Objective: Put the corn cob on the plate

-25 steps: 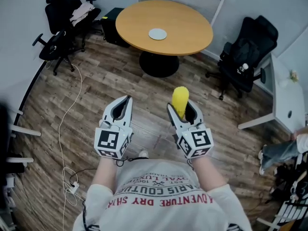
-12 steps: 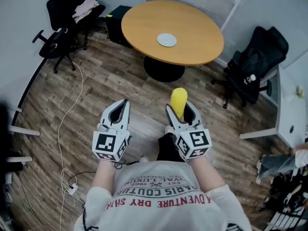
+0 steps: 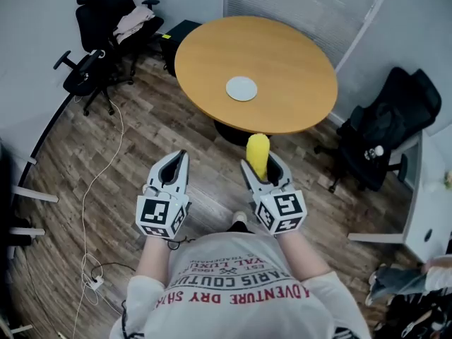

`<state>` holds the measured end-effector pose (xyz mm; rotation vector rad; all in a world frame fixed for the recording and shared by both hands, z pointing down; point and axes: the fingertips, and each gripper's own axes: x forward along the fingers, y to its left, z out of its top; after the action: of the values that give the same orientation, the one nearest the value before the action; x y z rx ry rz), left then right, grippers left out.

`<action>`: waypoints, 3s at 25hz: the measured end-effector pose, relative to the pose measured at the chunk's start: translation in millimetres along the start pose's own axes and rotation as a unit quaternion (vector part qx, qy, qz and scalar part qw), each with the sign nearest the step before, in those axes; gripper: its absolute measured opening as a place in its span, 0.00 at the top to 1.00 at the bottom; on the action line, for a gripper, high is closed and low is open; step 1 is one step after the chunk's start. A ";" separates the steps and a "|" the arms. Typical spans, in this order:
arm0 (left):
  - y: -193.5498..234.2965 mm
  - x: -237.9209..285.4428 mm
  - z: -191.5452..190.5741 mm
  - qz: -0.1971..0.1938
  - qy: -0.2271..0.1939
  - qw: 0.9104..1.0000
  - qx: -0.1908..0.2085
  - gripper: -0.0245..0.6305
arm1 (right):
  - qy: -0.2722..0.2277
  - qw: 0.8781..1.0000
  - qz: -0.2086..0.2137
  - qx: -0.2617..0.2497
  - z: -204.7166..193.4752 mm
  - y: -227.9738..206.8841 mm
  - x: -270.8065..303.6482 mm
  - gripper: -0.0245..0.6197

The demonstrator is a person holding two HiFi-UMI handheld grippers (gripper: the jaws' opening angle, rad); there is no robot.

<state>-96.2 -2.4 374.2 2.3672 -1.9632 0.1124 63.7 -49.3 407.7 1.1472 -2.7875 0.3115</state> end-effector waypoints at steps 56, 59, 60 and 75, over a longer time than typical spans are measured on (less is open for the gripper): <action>162.6 477.7 -119.0 -0.272 0.121 0.954 -0.030 0.91 | 0.357 0.899 -0.204 0.153 -192.2 -267.2 384.8 0.55; 165.4 477.4 -124.8 -0.273 0.126 0.953 -0.029 0.91 | 0.371 0.892 -0.206 0.155 -197.6 -268.7 387.7 0.55; 166.3 477.5 -126.0 -0.274 0.128 0.953 -0.029 0.91 | 0.374 0.890 -0.208 0.156 -199.1 -269.0 388.8 0.55; 166.8 481.1 -135.9 -0.282 0.142 0.948 -0.036 0.91 | 0.363 0.888 -0.220 0.176 -201.0 -269.2 396.6 0.54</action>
<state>-173.6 -490.8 556.5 2.5795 -1.0995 0.3204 -22.3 -460.4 713.9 1.3296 -1.8070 0.9834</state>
